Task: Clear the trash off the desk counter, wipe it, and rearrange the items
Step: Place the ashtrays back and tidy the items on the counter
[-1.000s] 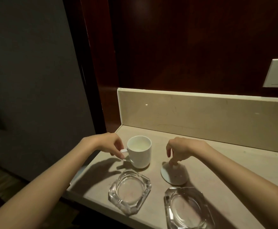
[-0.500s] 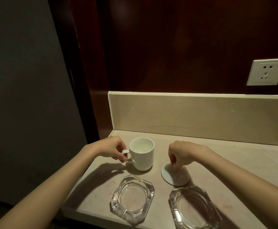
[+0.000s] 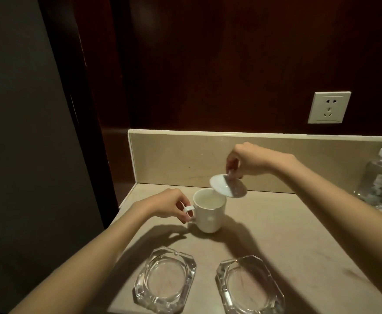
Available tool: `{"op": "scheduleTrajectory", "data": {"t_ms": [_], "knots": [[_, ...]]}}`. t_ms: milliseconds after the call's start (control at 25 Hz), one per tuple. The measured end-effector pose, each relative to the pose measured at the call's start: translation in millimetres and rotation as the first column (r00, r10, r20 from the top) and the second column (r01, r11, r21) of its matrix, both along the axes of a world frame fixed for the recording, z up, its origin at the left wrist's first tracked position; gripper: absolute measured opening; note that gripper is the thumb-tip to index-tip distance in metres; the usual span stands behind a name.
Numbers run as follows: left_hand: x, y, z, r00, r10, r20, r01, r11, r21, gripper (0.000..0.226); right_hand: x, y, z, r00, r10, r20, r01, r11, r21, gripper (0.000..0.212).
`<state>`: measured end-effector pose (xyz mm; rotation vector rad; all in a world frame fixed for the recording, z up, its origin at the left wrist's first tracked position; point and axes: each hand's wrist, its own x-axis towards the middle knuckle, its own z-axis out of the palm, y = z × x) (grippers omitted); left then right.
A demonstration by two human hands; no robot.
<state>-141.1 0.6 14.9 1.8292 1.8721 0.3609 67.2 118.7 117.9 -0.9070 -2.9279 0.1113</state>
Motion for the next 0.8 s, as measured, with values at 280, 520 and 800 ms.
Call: {"op": "scheduleTrajectory", "data": {"t_ms": [280,520,800], "knots": [[14.6,20.3,-4.8,0.998,-0.037,0.055,0.035,0.999,0.040,0.007,-26.7,-20.4,-18.1,0.991,0.006,0.136,-0.026,0.988,0.152,0.019],[12.9,24.6,-6.9,0.994,-0.035,0.103,0.031,0.999,0.041,0.012,-21.9,-8.0,-29.3,0.994,0.009,0.107,-0.017,0.997,0.076,0.020],[13.6,28.1,-5.4,0.992,-0.039,0.120,0.035,0.999,0.038,0.014,-7.0,1.5,-41.9,1.000,-0.005,0.014,0.005,1.000,-0.014,0.044]]}}
